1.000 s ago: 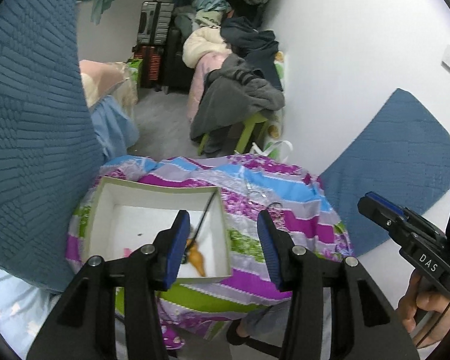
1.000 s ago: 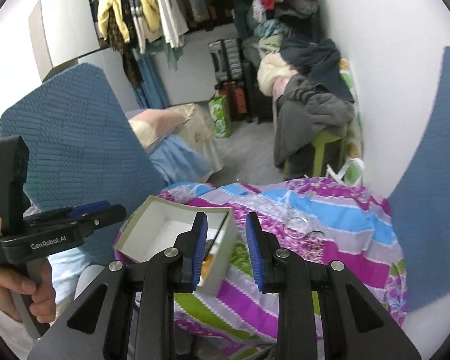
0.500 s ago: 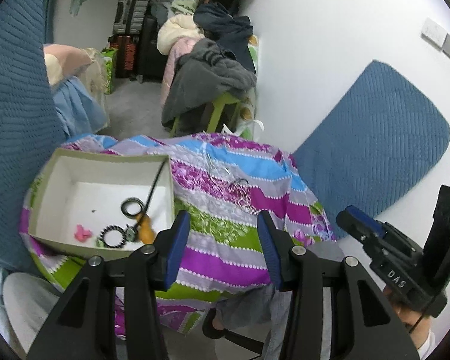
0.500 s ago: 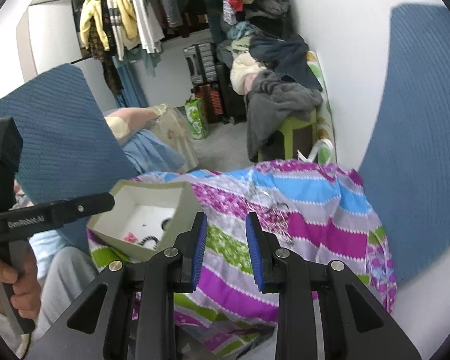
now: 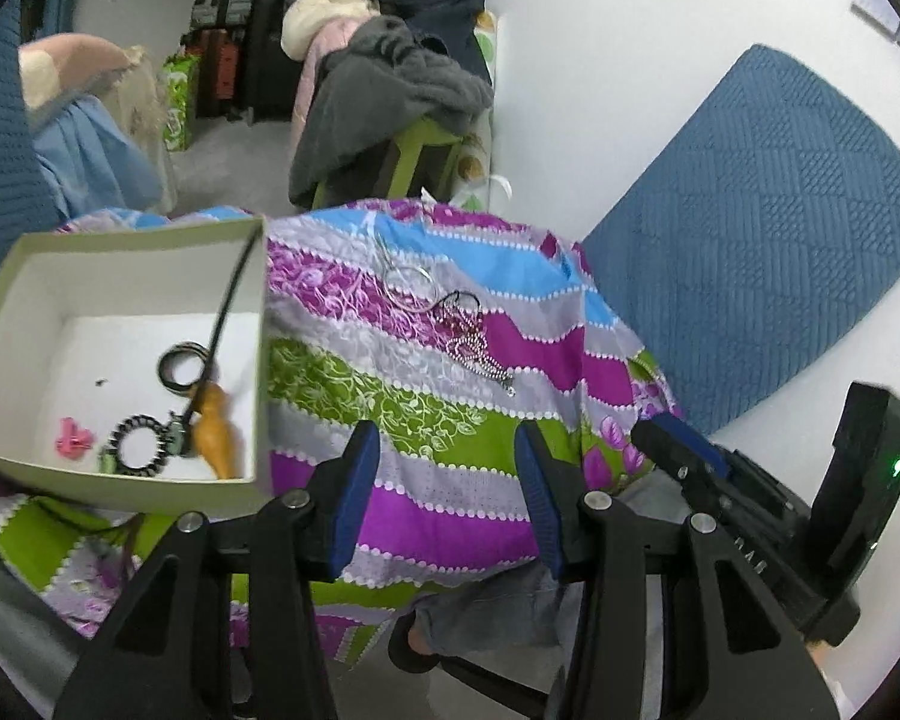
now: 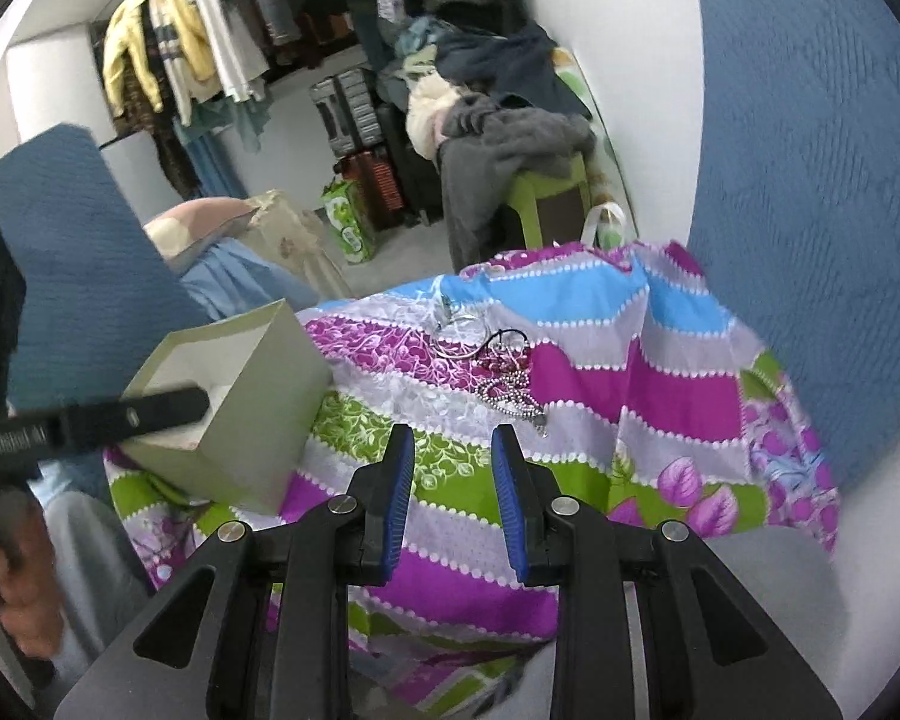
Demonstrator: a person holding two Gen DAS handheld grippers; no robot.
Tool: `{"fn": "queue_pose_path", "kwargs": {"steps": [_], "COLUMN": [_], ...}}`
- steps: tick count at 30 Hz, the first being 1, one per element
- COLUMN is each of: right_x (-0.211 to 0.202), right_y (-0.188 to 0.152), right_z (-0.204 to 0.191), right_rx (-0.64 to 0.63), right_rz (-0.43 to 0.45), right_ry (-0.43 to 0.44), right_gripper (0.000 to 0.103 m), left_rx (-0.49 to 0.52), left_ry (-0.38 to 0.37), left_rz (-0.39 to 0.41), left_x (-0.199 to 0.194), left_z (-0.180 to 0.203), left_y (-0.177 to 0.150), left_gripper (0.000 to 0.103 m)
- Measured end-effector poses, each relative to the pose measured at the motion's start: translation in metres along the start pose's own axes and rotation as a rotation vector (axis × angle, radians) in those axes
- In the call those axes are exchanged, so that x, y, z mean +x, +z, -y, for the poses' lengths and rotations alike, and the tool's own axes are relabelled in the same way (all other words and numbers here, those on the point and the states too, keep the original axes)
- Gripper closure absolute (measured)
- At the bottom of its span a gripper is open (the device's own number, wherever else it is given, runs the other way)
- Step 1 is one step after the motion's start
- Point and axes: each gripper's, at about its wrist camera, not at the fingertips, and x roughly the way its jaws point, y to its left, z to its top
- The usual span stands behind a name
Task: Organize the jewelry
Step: 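Move both tools back from the box toward the remaining jewelry, then grasp the large silver hoop with the left tool while the right tool grasps the red-bead chain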
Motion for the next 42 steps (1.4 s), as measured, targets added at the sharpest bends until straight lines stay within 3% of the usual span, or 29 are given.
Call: {"fn": "queue_pose_path", "kwargs": {"steps": [12,22,29,42], "right_x": [0.063,0.135,0.168,0.184], "right_y": [0.017,0.036,0.042,0.045], "right_z": [0.041,0.066,0.078,0.092], "right_rx": [0.067,0.100,0.100,0.129], "right_rz": [-0.055,-0.147,-0.203,-0.225], "right_ry": [0.063,0.135,0.127,0.152], "right_gripper": [0.078,0.082,0.083,0.083], "left_rx": [-0.057,-0.085,-0.053,0.062], "left_ry": [0.011,0.066,0.133,0.277], "left_rz": [-0.057,-0.063,-0.075,-0.116], "left_x": [0.066,0.135,0.182,0.234], "left_z": [-0.007,-0.011,-0.014,-0.021], "left_y": [0.011,0.048,0.074,0.102], "left_gripper": [0.056,0.064,0.075,0.084]}}
